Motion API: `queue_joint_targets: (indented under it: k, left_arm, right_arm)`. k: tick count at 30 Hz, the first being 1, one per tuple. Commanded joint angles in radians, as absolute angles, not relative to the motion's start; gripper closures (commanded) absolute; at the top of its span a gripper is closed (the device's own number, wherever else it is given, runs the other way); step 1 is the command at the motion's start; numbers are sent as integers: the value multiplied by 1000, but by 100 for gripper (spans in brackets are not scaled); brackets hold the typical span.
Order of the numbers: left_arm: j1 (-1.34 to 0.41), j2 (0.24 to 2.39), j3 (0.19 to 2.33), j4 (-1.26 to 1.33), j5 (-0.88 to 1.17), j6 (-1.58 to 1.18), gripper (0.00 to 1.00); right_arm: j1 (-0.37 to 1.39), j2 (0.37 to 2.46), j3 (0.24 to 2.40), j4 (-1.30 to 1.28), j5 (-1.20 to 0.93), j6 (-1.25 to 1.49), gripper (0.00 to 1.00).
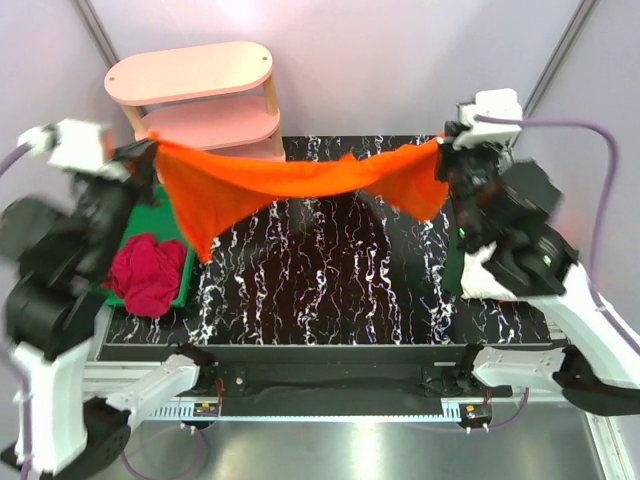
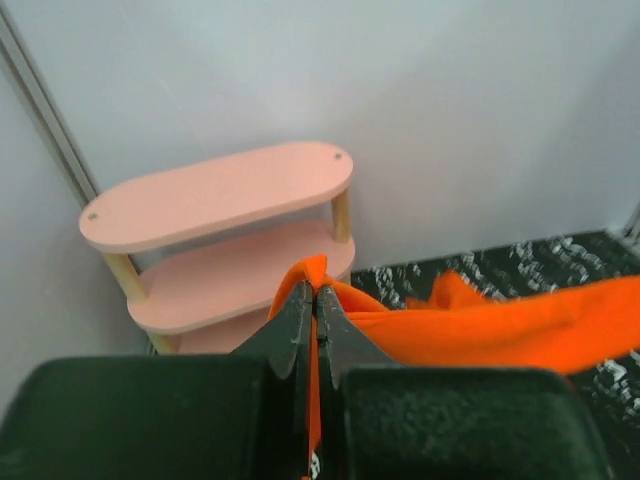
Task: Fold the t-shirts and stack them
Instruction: Flatten out the tshirt
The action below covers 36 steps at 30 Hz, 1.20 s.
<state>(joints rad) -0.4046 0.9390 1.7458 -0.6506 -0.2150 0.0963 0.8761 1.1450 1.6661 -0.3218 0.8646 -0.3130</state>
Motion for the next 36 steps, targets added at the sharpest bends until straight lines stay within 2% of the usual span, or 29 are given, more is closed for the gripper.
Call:
queue_joint_targets:
  k: [1,2,4,6,11,15,16,22,26,36]
  left_arm:
    - [-379,850,1815,-643,-101,84,100]
    - [-365,845,1833,-644,-92,74,100]
    - [-356,847,1854,-649,-69,72,100]
    - [-351,859,1868,-647,-78,77,100]
    - [-351,876,1763,-615,-83,107,100]
    - [-351,896,1600,-562,-66,113,100]
    - [-351,913,1567,-552,-63,110,100]
    - [-351,1020,1355,-450,-74,144,100]
    - [-339,1158,1286,-350,-86,172,100]
    - [-311,1463,1315,-209,-118,183,100]
  right_arm:
    - [1095,1138,1684,159,1152,-729,100]
    - [1136,1158,1699,240,1161,-894,100]
    - [1193,1241,1793,331,1152,-984,100]
    - [1197,1323,1891,331,1131,-1022,100]
    - [1160,1422,1959,382,1051,-1033,100]
    - [985,1424,1908,121,976,-708,100]
    - [906,1416,1884,97,962,-586,100]
    - [669,1450,1680,26,844,-297,100]
    - [484,1553,1609,11,756,-175,100]
    - [339,1838,1657,15,655,-100,100]
